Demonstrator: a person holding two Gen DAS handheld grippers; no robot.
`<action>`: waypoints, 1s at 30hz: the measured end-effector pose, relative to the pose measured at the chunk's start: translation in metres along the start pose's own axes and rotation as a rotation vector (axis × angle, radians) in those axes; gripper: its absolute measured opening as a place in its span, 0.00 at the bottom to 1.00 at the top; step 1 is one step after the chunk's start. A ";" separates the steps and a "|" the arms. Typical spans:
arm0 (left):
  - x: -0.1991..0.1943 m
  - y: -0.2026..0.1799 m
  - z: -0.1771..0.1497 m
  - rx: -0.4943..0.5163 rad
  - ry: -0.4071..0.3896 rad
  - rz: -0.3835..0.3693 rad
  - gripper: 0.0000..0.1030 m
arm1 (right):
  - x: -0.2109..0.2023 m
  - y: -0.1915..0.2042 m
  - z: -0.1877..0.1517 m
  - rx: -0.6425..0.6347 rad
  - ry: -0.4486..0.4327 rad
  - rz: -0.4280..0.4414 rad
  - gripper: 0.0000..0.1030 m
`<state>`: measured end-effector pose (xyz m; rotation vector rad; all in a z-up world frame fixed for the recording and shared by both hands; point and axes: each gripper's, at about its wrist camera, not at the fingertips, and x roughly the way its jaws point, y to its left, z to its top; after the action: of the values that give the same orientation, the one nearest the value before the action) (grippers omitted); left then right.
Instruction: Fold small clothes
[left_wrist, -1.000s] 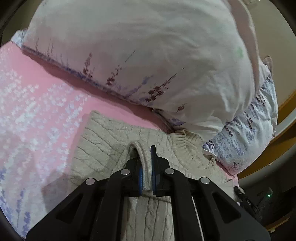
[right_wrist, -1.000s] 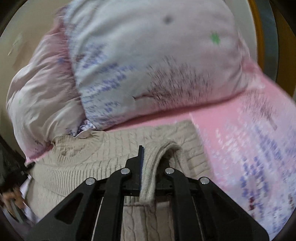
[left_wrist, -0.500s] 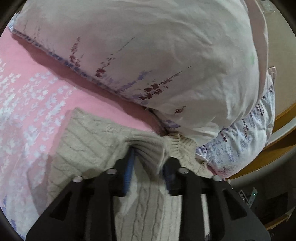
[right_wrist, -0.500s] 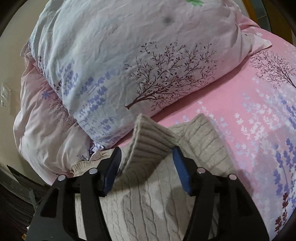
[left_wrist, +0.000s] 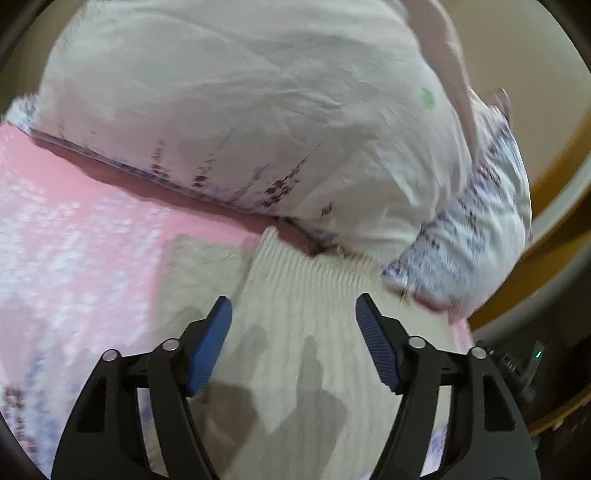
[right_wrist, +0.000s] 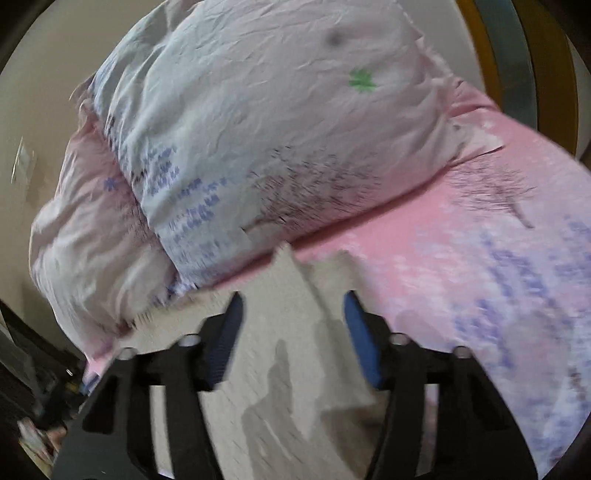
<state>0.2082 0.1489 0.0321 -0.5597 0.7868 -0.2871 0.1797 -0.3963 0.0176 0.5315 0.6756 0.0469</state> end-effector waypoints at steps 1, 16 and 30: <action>-0.006 0.001 -0.005 0.022 0.006 0.007 0.59 | -0.005 -0.005 -0.004 -0.016 0.014 -0.003 0.44; -0.028 0.005 -0.065 0.216 0.102 0.108 0.41 | -0.031 -0.012 -0.067 -0.202 0.152 -0.042 0.28; -0.040 0.013 -0.070 0.192 0.116 0.090 0.07 | -0.066 -0.006 -0.077 -0.214 0.042 -0.033 0.06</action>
<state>0.1305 0.1514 0.0087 -0.3283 0.8836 -0.3106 0.0802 -0.3808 0.0029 0.3145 0.7104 0.0980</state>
